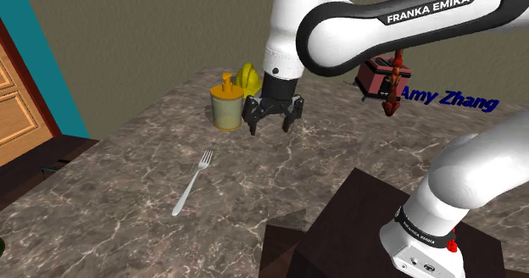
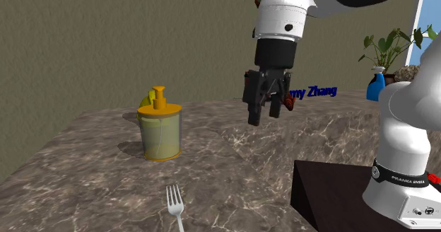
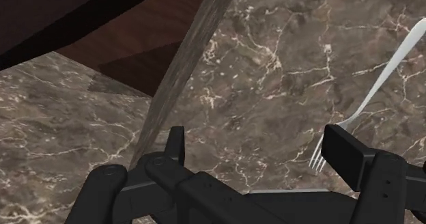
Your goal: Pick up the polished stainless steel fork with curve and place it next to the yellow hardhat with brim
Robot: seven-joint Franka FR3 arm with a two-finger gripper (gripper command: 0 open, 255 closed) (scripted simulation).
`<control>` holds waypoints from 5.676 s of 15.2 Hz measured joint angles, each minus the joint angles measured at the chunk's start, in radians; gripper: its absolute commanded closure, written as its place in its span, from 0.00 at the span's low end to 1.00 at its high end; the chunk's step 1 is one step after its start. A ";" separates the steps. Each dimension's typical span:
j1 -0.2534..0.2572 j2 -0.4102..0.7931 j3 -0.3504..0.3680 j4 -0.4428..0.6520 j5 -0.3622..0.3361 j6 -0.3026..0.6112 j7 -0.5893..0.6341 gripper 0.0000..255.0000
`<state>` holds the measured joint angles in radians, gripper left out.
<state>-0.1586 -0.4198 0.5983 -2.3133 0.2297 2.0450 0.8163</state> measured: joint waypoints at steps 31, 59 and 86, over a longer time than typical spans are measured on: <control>0.116 0.956 0.080 0.586 -0.697 0.083 1.025 0.00; 0.090 0.866 0.130 0.679 -0.619 -0.081 0.968 1.00; 0.068 0.793 0.154 0.916 -0.550 -0.361 0.868 1.00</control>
<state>-0.0905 0.3729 0.7524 -1.3973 -0.3207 1.6840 1.6840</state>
